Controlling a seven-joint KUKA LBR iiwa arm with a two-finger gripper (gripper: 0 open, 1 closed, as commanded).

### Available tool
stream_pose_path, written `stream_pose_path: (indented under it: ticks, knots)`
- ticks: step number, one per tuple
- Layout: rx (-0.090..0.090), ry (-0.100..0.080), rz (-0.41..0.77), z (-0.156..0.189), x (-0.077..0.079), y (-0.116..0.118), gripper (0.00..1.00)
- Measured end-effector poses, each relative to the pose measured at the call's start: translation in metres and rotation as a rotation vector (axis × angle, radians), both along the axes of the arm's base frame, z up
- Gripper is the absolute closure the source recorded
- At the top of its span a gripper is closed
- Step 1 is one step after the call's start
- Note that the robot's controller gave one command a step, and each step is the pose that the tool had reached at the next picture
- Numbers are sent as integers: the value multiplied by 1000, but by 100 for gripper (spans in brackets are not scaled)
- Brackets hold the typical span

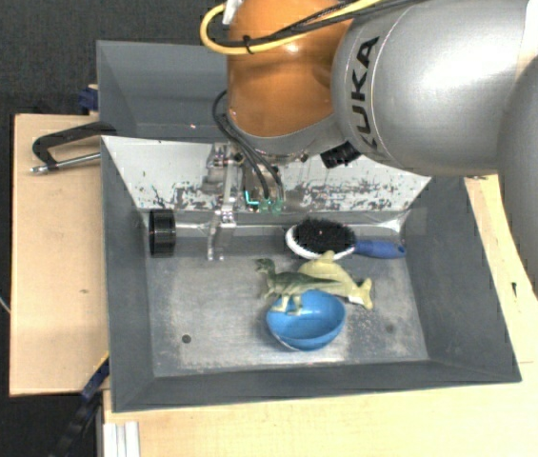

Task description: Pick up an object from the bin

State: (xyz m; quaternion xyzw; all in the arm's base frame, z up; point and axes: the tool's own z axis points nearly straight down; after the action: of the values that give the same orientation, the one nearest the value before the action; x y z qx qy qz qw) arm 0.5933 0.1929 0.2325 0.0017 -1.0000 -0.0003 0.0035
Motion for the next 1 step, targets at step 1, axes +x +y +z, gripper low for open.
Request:
stream_pose_path:
  ticks: [1]
  knots:
    - [0, -2, 18, -123, 4, 35, 0]
